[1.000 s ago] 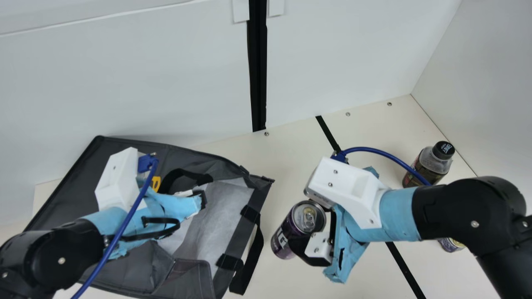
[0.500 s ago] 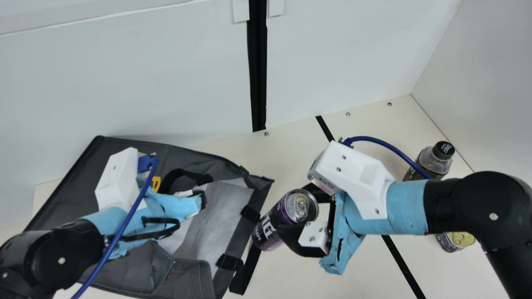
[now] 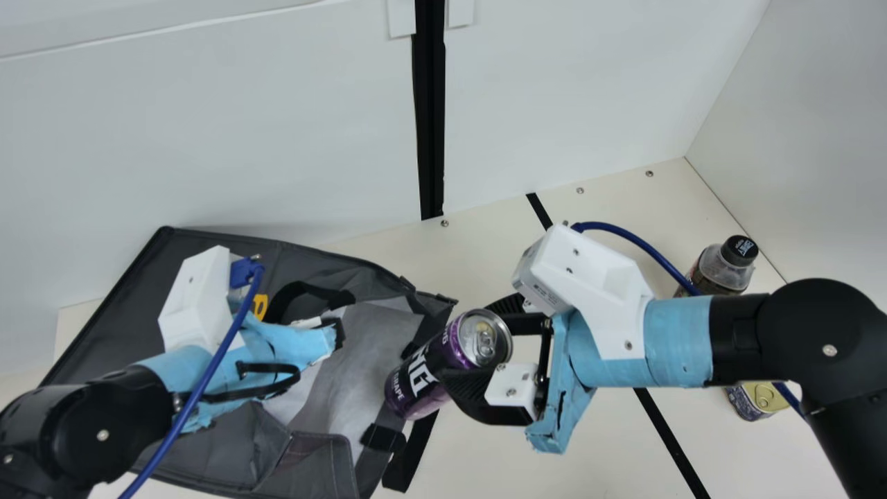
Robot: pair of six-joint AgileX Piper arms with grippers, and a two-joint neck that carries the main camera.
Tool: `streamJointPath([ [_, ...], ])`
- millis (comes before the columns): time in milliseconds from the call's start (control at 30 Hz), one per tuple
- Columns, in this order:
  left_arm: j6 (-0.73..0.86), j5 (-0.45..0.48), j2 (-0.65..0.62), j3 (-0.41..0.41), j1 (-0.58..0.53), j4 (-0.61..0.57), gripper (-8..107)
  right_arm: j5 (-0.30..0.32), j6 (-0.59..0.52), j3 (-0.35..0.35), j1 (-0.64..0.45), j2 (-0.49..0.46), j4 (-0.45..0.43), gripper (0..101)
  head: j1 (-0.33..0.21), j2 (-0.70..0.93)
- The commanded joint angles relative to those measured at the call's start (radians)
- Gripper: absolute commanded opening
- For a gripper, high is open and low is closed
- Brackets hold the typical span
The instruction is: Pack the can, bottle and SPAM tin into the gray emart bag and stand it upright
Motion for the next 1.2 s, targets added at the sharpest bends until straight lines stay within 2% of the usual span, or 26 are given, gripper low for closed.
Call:
streamJointPath([
  [0, 0.000, 0.000, 0.000, 0.000, 0.000, 0.000, -8, 0.001, -0.009, 0.003, -0.004, 0.003, 0.019, 0, -0.021, -0.002],
  [500, 0.000, 0.000, 0.000, 0.000, 0.000, 0.000, -8, -0.002, -0.075, 0.025, -0.042, 0.057, 0.128, 0, -0.021, -0.002],
  [1167, 0.000, 0.000, 0.000, 0.000, 0.000, 0.000, -8, -0.220, -0.130, 0.103, 0.128, 0.164, 0.198, 0, -0.021, -0.002],
])
